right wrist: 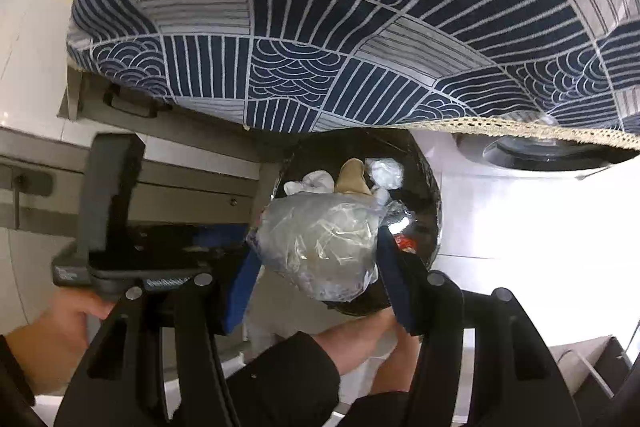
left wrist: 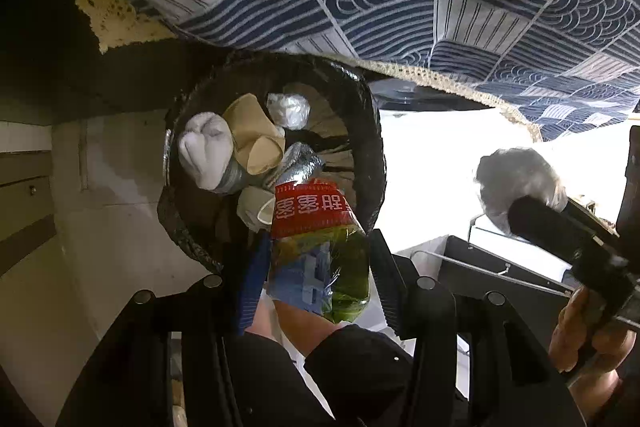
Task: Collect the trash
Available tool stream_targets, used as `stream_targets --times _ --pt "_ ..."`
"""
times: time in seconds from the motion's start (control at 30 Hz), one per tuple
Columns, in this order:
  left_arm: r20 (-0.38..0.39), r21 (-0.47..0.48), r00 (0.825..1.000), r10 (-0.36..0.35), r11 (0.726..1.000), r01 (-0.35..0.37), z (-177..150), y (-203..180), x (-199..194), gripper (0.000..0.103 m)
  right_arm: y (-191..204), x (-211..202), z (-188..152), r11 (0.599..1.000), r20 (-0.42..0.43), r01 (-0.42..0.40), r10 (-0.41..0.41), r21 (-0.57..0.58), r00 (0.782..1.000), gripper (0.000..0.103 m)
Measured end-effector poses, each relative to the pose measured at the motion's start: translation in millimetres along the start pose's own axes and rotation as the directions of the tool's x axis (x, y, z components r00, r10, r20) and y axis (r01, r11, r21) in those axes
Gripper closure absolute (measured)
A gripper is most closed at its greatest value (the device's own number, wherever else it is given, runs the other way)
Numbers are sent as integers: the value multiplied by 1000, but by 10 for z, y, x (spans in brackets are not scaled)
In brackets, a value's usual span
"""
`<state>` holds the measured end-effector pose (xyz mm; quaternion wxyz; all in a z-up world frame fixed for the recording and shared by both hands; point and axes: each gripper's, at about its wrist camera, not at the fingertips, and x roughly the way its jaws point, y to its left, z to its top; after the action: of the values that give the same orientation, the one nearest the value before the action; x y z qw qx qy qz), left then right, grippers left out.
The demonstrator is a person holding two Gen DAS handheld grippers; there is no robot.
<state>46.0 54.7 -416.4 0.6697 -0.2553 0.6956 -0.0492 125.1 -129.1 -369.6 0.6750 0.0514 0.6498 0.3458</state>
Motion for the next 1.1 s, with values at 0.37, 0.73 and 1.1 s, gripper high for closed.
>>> stream_targets --times 0.37,0.73,1.1 --pt "25 10 996 87 996 -87 -91 -40 -251 27 81 -373 41 1000 92 -10 8 23 996 23" --pt "175 59 974 143 986 -155 -307 -464 -993 14 348 -1255 -152 997 217 72 -73 11 973 6" --pt "350 83 932 96 988 -133 -480 -800 -1915 7 575 -2142 -209 984 380 173 -170 27 909 5"
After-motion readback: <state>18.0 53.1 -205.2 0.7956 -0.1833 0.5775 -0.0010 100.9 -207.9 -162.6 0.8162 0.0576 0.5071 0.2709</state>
